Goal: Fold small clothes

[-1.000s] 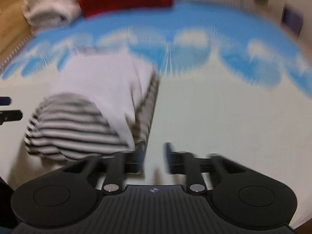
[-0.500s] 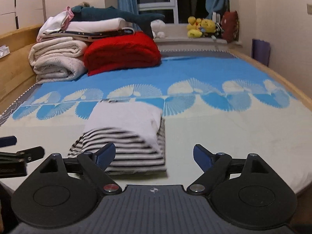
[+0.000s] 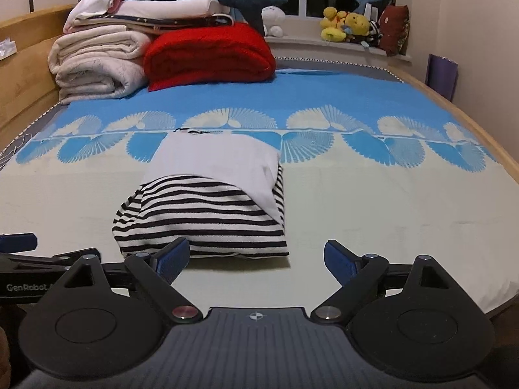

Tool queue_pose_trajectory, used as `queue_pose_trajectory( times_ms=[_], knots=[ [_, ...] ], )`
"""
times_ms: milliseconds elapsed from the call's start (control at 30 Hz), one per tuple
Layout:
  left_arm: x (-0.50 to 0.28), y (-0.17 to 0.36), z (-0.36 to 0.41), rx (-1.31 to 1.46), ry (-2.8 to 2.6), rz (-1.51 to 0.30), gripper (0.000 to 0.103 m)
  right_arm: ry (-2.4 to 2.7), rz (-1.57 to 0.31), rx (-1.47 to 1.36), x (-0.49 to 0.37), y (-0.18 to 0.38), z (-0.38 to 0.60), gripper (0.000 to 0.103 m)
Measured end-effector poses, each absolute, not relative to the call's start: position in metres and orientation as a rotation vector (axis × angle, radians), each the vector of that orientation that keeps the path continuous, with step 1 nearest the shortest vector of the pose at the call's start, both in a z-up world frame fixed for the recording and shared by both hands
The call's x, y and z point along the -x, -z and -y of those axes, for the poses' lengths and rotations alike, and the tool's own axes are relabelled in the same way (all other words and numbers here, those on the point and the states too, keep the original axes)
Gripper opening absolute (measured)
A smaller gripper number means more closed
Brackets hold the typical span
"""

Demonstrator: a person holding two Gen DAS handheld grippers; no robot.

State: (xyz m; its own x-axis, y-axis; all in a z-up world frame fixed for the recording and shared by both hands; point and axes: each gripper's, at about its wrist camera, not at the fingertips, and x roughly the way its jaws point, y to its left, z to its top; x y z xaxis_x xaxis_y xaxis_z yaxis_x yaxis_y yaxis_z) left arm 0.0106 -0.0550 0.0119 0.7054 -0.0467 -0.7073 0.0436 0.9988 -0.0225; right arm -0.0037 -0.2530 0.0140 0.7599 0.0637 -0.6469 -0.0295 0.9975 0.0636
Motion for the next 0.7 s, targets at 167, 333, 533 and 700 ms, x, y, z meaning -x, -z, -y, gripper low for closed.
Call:
queue_pose_trajectory(
  times_ms=[167,333,533,700],
  knots=[
    [-0.0103,-0.0085,0.0607,-0.019,0.061,-0.794,0.103,-0.049,-0.733,-0.05,0.0031,-0.0065,0.2564,0.091],
    [-0.0097,-0.0067,0.0577,-0.016,0.056,-0.801,0.103,-0.061,-0.725,-0.07,0.0061,-0.008,0.2587,0.091],
    [-0.0089,-0.0072,0.0545,-0.022,0.048,-0.795,0.103,-0.076,-0.717,-0.061,0.0091,-0.0089,0.2571,0.091],
    [-0.0093,-0.0065,0.0542,-0.021,0.049,-0.798,0.103,-0.081,-0.72,-0.057,0.0092,-0.0087,0.2569,0.091]
  ],
)
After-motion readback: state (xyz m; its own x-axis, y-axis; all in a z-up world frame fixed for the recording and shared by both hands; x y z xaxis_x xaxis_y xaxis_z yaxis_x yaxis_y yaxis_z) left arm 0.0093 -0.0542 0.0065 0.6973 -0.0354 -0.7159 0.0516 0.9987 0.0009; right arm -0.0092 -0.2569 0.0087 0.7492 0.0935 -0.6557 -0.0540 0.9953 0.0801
